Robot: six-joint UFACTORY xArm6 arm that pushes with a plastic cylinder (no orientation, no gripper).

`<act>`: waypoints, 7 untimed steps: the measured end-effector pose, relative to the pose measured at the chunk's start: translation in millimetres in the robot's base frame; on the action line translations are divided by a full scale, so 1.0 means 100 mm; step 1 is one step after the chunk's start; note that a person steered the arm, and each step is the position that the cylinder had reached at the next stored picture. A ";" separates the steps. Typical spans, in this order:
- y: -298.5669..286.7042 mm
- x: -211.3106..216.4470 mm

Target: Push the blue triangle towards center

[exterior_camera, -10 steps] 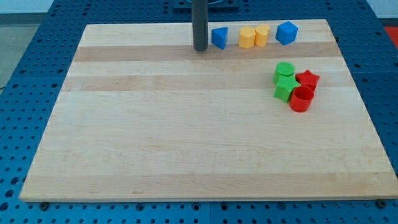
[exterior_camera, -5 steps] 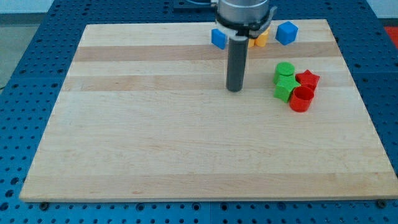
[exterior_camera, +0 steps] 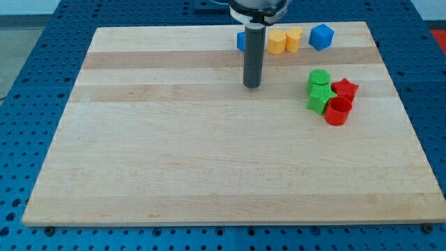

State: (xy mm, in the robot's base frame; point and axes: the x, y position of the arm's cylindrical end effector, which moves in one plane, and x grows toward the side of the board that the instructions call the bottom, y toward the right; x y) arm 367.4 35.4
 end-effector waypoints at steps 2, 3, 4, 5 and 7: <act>-0.84 -0.69; -1.50 -0.90; -1.11 -1.52; -0.28 -1.55; 0.01 -0.52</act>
